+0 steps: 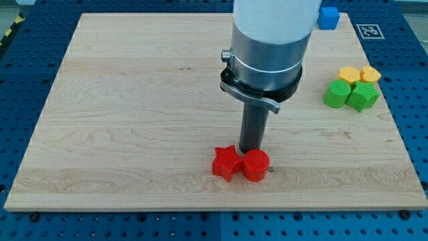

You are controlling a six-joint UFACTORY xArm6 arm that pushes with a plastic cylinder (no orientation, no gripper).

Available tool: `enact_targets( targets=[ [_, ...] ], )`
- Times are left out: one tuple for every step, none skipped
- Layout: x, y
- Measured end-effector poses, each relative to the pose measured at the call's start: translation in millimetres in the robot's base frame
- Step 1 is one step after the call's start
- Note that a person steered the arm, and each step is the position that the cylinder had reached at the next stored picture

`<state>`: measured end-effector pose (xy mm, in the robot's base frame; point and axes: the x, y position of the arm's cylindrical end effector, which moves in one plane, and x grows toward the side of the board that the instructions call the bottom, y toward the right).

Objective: Nudge the group of blocks a bit left

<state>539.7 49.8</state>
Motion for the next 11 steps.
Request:
enact_targets(
  targets=[
    [11, 0],
    [10, 0],
    [-26, 0],
    [-46, 1],
    [-46, 2],
    [-46, 12],
    [-46, 67],
    [-46, 149],
    [-44, 229],
    [-40, 294],
    [-43, 295]
  ],
)
